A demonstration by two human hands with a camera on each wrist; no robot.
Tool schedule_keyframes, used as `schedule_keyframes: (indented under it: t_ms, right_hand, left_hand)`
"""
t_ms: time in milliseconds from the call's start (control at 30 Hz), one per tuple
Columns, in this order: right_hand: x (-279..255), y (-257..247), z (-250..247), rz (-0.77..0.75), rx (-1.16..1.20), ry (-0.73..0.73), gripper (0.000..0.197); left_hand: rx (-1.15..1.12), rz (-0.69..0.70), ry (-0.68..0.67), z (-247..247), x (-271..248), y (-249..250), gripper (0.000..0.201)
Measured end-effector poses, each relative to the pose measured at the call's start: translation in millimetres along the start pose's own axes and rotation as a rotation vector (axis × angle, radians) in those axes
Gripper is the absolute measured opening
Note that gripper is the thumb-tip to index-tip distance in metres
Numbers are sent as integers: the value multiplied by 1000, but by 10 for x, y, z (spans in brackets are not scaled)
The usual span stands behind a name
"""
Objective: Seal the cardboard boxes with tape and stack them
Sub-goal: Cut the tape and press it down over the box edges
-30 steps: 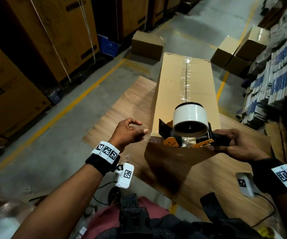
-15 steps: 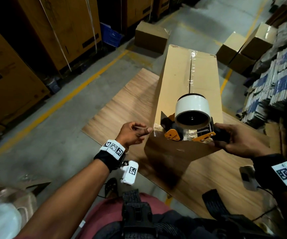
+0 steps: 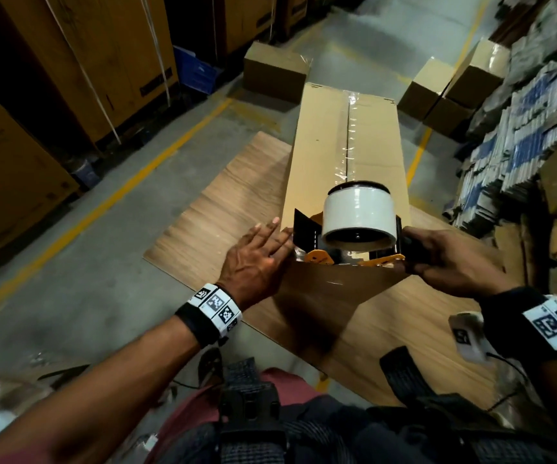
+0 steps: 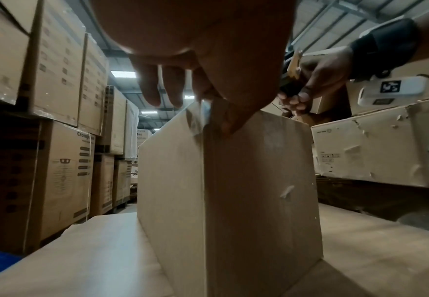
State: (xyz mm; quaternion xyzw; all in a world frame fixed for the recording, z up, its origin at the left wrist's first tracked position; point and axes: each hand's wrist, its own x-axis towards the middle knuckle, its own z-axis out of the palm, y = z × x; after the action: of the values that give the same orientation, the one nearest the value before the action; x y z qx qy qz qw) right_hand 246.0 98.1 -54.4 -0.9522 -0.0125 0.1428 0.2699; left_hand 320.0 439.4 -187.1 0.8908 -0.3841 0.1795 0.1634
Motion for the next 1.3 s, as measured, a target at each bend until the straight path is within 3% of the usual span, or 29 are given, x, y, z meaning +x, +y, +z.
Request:
schedule_keyframes:
  t_ms: [133,200,233,333,500,633,700,767,967,1067,1167,1300]
  right_hand:
    - [-216,103,-284,55,-7,63,37]
    - [-381,237,-400,86,37,81,61]
    - [-451,296,-443,98,70,84,63]
    - [-622,474,-512,139,195,73,37]
    - [-662,712,-417,151,216,102,32]
    - [-556,1041,-246,100,168,64,66]
    - [-547,1088,-192,81,132,77,55]
    - [-558,1000,-186,89,129,108,29]
    - [-541,1063,-166,100,77,99,54]
    - [-535,1090,-144,127,7,130,56]
    - [-577,1034,-118,146,-54,177,63]
    - [-574,1033,-121,138,-52,174,57]
  left_hand:
    - [60,55,21,-27,74,-115,52]
    - [57,54,2,-42,67,-127,56]
    - [53,45,1,-44,69,-120,57]
    - [33,23,23,-50,87,-55,56]
    - [47,-16,-65,-107,85,31,70]
    - [62,-43,-103,-163,74,64,82]
    - [69,-52,-105,-175,68,76,85]
    - [85,-58,-129,-182,64,79,87]
    - [130,-94,-203,-257,132,179,93]
    - [151,-129,-257,-360,238,389,102]
    - [56,-11,-280,-306,417,738,98]
    - [32,99,-501,-116,703,1207,103]
